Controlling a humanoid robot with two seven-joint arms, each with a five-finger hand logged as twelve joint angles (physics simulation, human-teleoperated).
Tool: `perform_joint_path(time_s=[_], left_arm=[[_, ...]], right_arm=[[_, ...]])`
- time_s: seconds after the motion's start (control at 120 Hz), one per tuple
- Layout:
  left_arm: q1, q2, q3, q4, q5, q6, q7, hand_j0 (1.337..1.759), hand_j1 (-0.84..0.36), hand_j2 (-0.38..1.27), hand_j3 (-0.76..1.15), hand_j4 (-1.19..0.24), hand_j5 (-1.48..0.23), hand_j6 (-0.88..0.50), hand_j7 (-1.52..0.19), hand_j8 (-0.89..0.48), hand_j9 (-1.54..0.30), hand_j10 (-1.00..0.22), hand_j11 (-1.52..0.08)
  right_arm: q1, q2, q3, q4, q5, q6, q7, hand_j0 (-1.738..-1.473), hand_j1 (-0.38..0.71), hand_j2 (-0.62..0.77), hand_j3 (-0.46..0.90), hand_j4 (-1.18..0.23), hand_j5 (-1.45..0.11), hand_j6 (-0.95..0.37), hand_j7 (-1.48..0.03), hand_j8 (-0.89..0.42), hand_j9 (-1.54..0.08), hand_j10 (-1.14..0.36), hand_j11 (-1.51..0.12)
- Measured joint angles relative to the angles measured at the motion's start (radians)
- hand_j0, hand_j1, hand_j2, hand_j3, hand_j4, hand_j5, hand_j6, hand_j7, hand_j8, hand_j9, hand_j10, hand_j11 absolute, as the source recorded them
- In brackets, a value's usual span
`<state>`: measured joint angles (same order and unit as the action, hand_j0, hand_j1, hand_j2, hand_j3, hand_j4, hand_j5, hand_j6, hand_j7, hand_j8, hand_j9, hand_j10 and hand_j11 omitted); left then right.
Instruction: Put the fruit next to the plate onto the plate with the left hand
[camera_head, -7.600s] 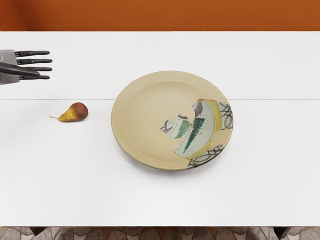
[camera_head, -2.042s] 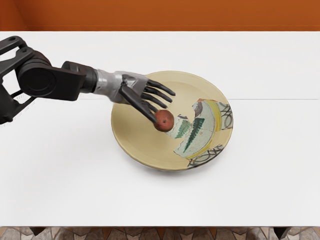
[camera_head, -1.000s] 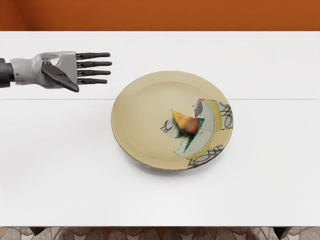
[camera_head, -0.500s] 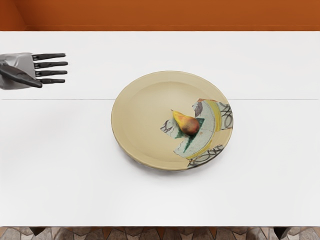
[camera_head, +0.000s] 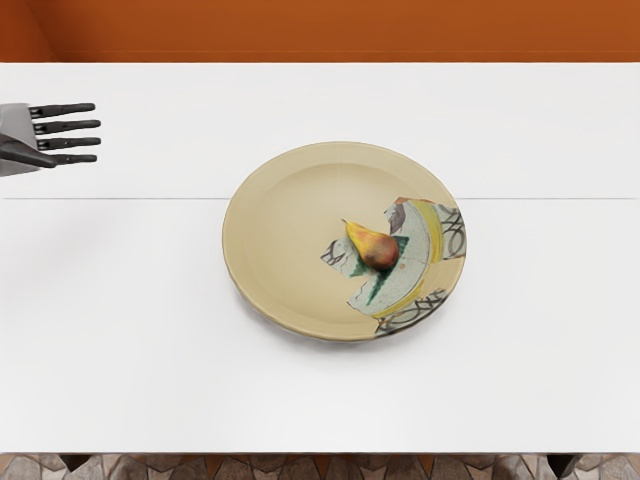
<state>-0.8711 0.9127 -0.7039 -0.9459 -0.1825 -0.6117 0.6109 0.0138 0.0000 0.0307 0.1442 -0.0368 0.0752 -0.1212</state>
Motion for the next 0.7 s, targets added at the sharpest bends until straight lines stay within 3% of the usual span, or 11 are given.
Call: perform_joint_path(time_s=[0.7], left_arm=[[0.0,0.0,0.0,0.001,0.0,0.0,0.0,1.658,0.35,0.0,0.0,0.0,0.0,0.0,0.0,0.0,0.0,0.0,0.0]], right_arm=[[0.0,0.0,0.0,0.0,0.0,0.0,0.0,-1.658,-0.35,0.0,0.0,0.0,0.0,0.0,0.0,0.0,0.0,0.0,0.0]])
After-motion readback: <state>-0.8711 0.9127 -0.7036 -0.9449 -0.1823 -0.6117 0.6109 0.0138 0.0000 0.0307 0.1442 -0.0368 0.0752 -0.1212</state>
